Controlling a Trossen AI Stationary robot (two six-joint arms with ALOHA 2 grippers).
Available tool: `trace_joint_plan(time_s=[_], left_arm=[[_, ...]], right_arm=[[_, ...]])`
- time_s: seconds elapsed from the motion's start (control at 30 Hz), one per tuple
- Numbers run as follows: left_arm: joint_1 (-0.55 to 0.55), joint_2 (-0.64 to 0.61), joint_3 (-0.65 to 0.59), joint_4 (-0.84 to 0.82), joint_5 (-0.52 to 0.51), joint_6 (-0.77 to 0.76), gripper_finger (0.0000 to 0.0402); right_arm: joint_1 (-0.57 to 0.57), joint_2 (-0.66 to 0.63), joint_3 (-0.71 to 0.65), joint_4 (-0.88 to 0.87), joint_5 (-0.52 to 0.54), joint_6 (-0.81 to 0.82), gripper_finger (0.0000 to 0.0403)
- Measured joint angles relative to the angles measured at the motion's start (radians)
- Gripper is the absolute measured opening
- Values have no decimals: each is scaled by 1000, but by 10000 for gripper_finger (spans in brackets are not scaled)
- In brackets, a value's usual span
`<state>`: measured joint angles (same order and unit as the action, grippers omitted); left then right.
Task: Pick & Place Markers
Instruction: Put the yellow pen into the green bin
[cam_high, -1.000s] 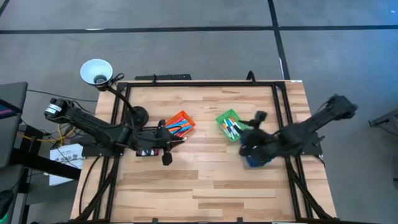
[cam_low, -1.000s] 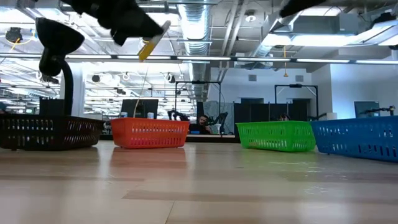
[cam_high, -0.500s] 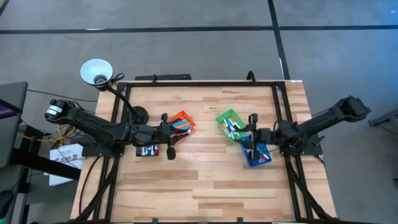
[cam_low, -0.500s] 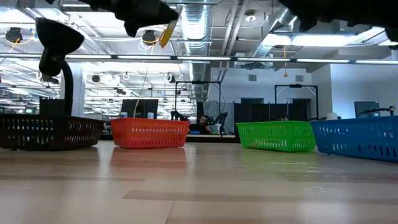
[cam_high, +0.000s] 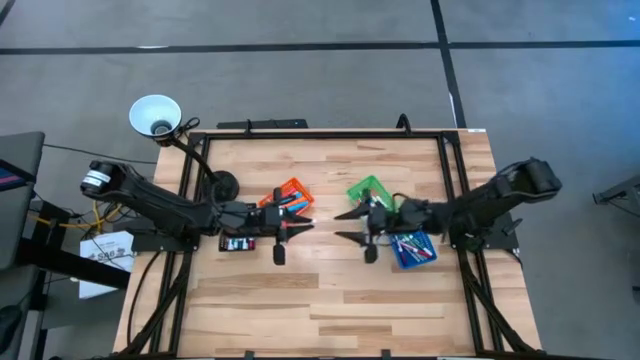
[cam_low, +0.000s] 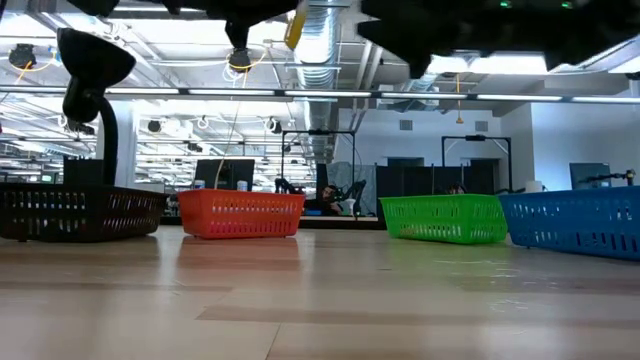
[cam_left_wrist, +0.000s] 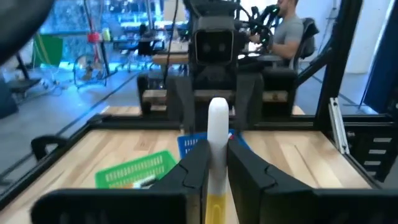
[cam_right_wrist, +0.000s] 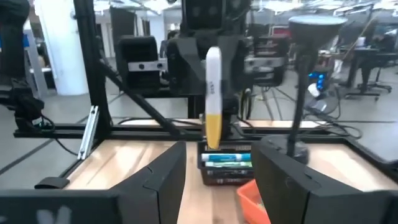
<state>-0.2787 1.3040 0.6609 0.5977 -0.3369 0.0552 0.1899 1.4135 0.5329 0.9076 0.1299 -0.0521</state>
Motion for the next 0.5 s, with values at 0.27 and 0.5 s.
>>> trace_joint_plan(time_s=[0.27,0.5], left_arm=[[0,56,0,118,61,19,46],[-1,56,0,121,64,19,47]], right_arm=[[6,202,176,-17,-9,60,162],[-2,266,251,-15,-98,106,155]])
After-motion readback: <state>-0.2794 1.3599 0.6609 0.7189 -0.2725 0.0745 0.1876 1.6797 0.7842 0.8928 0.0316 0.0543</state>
